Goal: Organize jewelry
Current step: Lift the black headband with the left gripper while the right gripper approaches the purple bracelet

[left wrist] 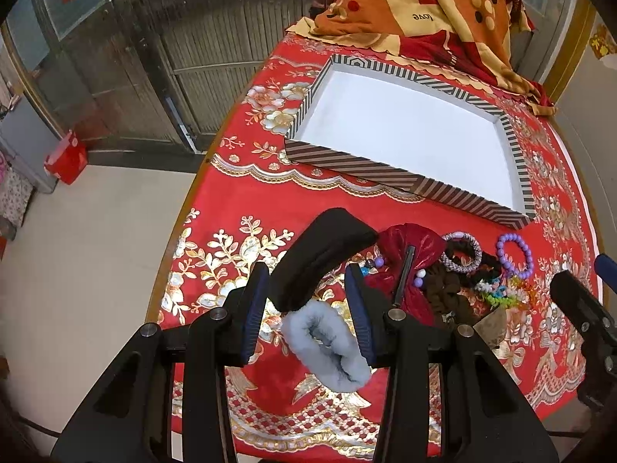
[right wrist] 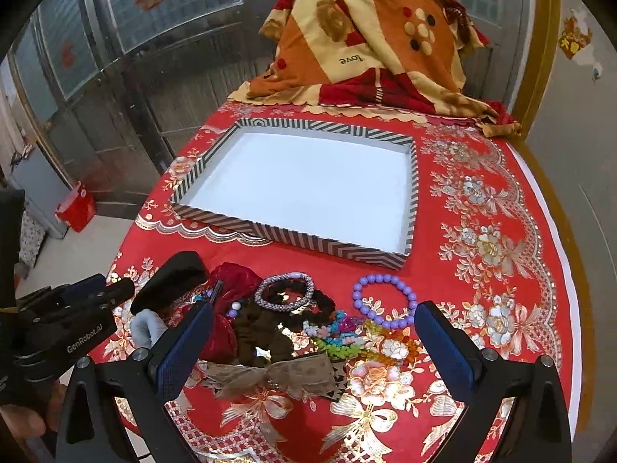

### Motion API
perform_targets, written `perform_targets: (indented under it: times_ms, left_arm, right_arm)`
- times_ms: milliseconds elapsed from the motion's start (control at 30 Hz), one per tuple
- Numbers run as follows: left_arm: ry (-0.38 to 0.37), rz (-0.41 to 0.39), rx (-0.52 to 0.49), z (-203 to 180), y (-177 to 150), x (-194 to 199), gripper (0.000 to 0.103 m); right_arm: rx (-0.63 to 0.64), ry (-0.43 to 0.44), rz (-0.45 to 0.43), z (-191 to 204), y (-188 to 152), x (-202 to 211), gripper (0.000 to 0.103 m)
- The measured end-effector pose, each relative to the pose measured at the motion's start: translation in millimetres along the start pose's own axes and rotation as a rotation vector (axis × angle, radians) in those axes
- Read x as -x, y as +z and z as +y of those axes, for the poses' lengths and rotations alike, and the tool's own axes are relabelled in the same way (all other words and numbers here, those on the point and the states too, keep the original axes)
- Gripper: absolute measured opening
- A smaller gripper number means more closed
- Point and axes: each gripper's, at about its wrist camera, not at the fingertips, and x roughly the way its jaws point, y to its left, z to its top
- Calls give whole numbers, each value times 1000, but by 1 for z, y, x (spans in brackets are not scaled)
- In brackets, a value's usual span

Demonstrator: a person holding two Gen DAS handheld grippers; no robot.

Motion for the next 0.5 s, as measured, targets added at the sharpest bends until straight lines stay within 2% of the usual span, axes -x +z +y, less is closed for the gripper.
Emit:
perform_targets:
  times_ms: [200,500]
  left_arm:
    - [2,5,5,2,0,-3,40]
    - [5,8,3,3,0,-6,40]
  right_arm:
    - [1,8,16,4,0,-5,103]
    - [-36,58,-24,-1,-1,-1,103]
